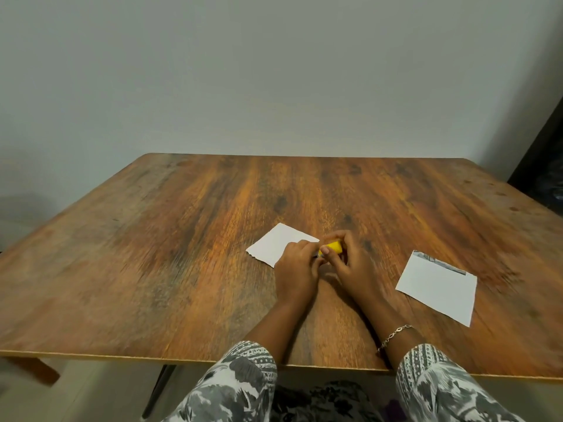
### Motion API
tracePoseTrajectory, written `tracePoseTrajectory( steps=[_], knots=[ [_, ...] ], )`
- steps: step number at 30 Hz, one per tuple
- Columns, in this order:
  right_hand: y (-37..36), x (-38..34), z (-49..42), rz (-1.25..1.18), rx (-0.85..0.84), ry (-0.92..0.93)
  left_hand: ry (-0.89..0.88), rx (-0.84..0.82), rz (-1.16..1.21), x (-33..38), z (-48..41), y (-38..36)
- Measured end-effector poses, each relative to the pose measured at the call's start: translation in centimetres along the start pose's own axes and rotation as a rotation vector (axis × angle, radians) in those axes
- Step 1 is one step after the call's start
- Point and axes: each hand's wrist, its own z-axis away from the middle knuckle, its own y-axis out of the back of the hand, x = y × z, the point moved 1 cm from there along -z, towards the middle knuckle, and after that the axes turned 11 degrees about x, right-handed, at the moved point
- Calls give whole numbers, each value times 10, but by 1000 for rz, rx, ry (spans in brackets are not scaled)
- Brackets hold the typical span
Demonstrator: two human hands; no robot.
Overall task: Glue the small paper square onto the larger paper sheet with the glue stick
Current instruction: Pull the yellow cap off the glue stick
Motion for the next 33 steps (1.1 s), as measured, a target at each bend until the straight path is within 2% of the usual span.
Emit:
tracePoseTrajectory(
  steps=[5,8,11,14,19,24,27,30,33],
  knots=[
    [0,1,-1,52,-15,31,-65,14,-25,2,0,0],
    [0,-1,-1,23,-51,70,-31,40,-29,2,-1,1],
    [0,-1,0,31,-11,13,13,34,-55,1,-1,1],
    [0,2,0,43,15,-1,-7,14,-77,0,0,0],
    [-1,1,-2,-4,-57,51,8,42,-60,1,-2,0],
    [-2,6,-1,63,5,0,23,20,-27,0,-2,0],
    [-1,5,-1,48,-14,20,7,-4,-33,-1,-2,-2],
    [-1,1,-1,3,-69,49,30,5,-13,-1,-3,-2],
    [-1,0,-1,8,-43,22,62,18,6,0,-3,0]
  ],
)
